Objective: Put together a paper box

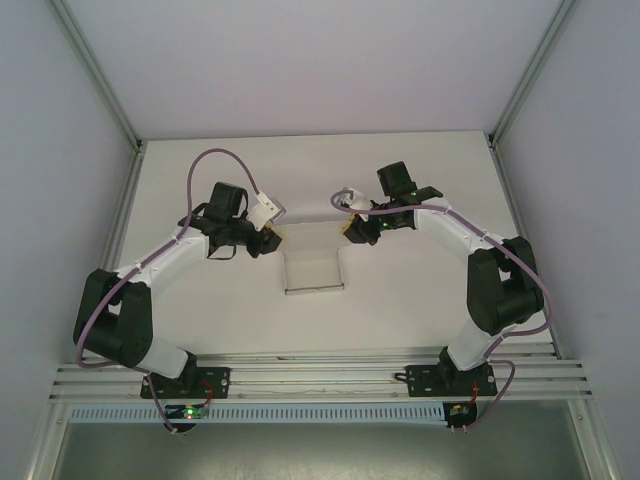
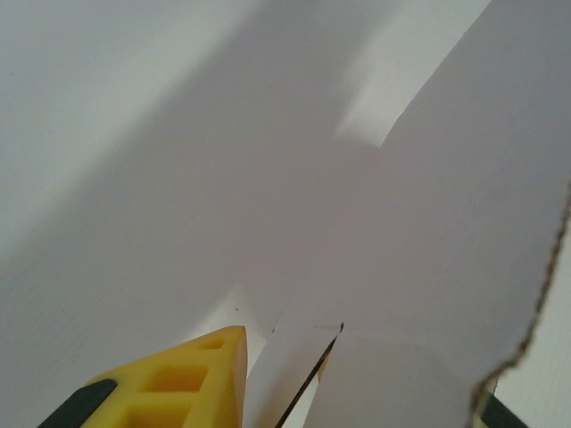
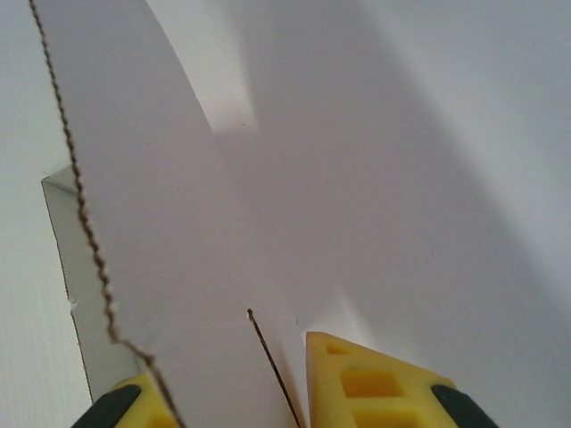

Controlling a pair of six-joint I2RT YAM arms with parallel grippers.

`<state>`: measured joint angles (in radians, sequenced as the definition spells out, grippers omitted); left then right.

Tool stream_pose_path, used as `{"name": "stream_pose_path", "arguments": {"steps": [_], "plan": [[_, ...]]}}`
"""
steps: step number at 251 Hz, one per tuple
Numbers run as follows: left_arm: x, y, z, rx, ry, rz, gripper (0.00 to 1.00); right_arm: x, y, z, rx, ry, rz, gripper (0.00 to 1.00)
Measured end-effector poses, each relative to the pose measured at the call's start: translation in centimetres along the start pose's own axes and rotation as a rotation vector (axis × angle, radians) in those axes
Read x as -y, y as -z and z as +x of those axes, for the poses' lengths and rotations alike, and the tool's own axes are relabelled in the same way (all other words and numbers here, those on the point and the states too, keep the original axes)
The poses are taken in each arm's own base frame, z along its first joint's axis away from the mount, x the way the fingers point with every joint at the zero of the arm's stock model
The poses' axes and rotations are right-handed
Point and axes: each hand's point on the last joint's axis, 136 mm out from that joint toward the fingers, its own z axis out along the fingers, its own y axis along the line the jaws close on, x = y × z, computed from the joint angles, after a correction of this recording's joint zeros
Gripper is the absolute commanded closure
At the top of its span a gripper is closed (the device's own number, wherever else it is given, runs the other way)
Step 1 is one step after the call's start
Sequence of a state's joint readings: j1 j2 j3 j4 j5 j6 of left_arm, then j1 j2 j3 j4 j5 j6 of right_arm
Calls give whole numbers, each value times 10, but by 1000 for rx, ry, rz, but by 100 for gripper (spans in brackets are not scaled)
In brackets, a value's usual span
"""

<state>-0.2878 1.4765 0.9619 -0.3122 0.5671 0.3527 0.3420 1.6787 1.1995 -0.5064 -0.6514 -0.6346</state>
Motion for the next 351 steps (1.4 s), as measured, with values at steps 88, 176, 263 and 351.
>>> {"name": "stream_pose_path", "arguments": {"steps": [88,176,263,351], "plan": [[0,-4,-2,-36,1,-63,100,5,0,0,-7,-33,36,100],[7,-14,-18,54,107,-413,100,16,7,-10,57,-206,468,100],[-18,-4,-59,245,398,-709,100,19,14,-34,410,-473,660,100],[-26,-23,-65,405,637,-739,100,30,17,-41,642,-679,733,100]]}}
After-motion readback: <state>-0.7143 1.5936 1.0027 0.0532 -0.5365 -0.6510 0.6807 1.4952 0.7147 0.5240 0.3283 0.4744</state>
